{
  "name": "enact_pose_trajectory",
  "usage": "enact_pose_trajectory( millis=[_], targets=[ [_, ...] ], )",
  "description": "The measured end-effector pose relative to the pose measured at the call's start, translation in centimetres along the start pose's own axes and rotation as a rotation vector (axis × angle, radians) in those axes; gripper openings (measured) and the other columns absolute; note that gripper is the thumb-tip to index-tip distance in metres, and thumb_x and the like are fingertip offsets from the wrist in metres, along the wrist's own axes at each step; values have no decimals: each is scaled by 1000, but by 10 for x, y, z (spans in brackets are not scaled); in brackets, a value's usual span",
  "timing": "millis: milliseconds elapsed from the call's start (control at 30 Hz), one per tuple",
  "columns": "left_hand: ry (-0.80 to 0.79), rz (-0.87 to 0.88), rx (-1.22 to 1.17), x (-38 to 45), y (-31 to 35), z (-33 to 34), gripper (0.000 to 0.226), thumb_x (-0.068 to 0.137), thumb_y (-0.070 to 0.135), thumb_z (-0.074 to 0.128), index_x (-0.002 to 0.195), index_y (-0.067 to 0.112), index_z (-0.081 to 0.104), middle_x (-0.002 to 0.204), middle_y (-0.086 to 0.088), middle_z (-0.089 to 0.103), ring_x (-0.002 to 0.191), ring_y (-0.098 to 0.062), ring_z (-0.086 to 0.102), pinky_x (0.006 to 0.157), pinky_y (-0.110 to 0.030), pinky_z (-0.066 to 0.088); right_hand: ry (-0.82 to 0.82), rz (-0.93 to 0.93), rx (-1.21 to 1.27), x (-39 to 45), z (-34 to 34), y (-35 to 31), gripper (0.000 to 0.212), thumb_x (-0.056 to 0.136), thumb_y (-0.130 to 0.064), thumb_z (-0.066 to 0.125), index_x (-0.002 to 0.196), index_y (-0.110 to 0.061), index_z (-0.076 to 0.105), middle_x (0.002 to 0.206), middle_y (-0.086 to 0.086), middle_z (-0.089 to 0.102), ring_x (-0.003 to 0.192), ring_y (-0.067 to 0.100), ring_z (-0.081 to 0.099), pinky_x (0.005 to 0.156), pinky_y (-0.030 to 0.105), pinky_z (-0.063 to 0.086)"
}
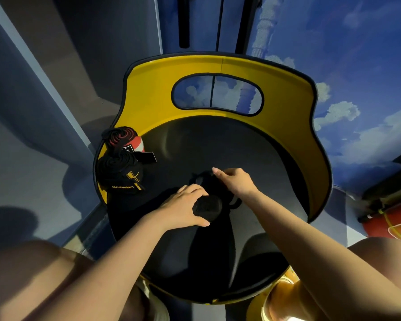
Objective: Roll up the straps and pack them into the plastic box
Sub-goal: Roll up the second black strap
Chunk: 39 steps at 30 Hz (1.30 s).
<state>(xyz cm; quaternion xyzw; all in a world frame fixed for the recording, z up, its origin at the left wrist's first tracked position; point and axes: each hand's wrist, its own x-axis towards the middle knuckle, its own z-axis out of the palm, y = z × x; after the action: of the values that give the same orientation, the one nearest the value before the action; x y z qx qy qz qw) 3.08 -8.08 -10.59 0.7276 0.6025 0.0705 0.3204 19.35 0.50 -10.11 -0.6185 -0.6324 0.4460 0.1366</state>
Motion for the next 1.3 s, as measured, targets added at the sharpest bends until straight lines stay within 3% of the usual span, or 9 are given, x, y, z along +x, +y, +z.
enact_pose_trajectory(
  millis=[167,267,333,433,600,733,933,1100,1300],
  targets=[
    [-27,-12,-3,2,-3,-4,75,73,48,72,137,27,39,140,18,31,129,-7,29,106,-32,34,16,128,216,33,22,-10,40,79,-37,73,104,-6,67,96,8,67,87,21,64,73,31,51],
    [-33,-16,-23,2,-4,-5,73,73,51,72,135,28,40,137,20,33,127,-6,30,106,-34,35,14,128,411,37,25,-10,9,81,-8,71,89,-8,66,83,9,66,75,21,63,80,37,54],
    [-34,-18,-38,3,-5,-6,71,73,51,72,134,29,42,135,20,35,126,-6,31,105,-35,36,-11,110,489,37,26,-8,10,82,-2,68,80,-11,65,75,7,63,68,20,61,76,36,54],
    [-28,-21,-57,4,-6,-5,70,72,50,72,132,29,43,131,21,35,123,-5,33,103,-32,36,27,63,402,41,29,-3,8,82,-5,69,83,-13,68,84,6,65,83,22,64,80,34,53],
    [-11,-45,-94,4,-5,-5,63,72,49,73,127,32,49,113,17,41,114,-8,39,97,-31,38,128,-114,-233,46,33,-2,35,84,-21,68,116,-12,59,118,10,51,109,28,52,90,37,45],
    [-6,-44,-92,3,-5,-7,62,75,44,72,130,31,47,114,14,42,114,-10,42,93,-26,37,122,-193,-175,40,26,4,39,84,-28,68,117,-11,55,115,9,49,108,26,51,90,33,43],
    [-22,-83,-133,7,-7,-10,58,74,44,73,122,29,44,128,11,45,117,-11,46,92,-30,41,20,-533,-205,-7,2,16,27,91,-32,58,112,-16,64,102,-4,57,102,13,56,88,19,41],
    [-36,-136,-202,15,-12,-10,60,73,47,73,124,27,48,128,9,47,116,-12,48,97,-33,42,-138,-746,-461,-39,-10,32,65,79,-53,65,130,-17,49,121,-2,50,112,11,48,95,22,40],
    [-15,-179,-264,18,-12,-9,69,78,50,67,138,24,43,135,9,39,125,-13,41,99,-27,37,-147,-677,-382,-32,-9,37,61,78,-25,75,131,-14,48,130,1,49,121,14,47,100,12,32]
  ],
)
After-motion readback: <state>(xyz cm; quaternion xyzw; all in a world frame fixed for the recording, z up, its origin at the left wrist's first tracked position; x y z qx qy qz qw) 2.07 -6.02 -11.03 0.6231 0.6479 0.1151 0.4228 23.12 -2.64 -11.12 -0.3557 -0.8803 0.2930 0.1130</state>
